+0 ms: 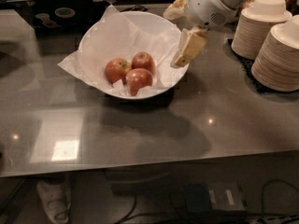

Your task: Pick apple from white bowl

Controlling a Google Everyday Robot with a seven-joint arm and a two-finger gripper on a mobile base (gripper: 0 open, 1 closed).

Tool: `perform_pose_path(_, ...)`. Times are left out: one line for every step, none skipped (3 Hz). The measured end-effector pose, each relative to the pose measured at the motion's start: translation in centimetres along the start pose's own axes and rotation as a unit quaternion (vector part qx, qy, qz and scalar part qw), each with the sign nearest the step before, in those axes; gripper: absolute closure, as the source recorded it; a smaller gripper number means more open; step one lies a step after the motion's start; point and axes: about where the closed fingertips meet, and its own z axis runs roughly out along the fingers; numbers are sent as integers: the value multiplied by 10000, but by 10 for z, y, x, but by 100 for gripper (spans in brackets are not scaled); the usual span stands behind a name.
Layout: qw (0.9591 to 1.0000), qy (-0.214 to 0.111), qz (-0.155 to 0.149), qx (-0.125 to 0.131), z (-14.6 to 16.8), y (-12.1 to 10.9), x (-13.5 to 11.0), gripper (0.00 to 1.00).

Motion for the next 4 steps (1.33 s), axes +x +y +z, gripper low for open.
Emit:
perform_pose_path(9998, -180, -25, -113, 10, -2, -5, 22)
perform_pose_path(9991, -317, -20, -275, 22, -3, -8, 34)
perform_pose_path(9977, -428, -5, -520, 35, 5, -13, 39)
perform_pose_path(9956, -531, -11, -771, 47, 16, -21, 37)
